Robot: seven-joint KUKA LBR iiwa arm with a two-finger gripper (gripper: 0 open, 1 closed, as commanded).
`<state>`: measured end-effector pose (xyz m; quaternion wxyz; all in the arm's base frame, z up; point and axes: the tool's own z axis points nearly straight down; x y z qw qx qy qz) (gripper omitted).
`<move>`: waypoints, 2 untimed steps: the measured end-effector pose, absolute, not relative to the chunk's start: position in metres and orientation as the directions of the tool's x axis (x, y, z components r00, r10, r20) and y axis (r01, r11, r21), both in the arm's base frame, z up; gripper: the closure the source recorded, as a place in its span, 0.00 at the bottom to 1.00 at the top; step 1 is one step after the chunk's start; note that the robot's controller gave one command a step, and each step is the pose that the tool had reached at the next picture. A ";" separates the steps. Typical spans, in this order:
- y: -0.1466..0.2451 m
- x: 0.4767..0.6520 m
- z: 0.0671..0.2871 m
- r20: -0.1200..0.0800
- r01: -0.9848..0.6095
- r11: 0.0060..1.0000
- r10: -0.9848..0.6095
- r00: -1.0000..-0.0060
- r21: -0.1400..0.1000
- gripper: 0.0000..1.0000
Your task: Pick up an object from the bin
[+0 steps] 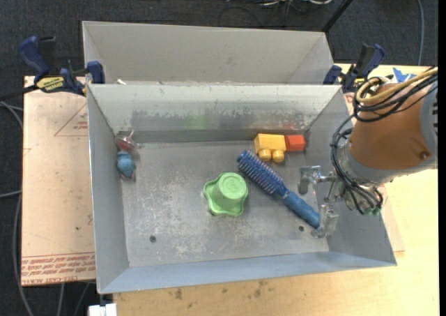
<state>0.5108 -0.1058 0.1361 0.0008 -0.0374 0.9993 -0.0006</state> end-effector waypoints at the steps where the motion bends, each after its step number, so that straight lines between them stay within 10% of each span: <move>1: -0.104 0.549 0.067 -0.001 0.029 1.000 0.029 -1.000 0.002 0.00; 2: -0.104 0.549 0.069 -0.002 0.028 1.000 0.028 -1.000 0.002 1.00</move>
Offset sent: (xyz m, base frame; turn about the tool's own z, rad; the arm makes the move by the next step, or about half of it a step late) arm 0.0378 0.0002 -0.0661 0.1046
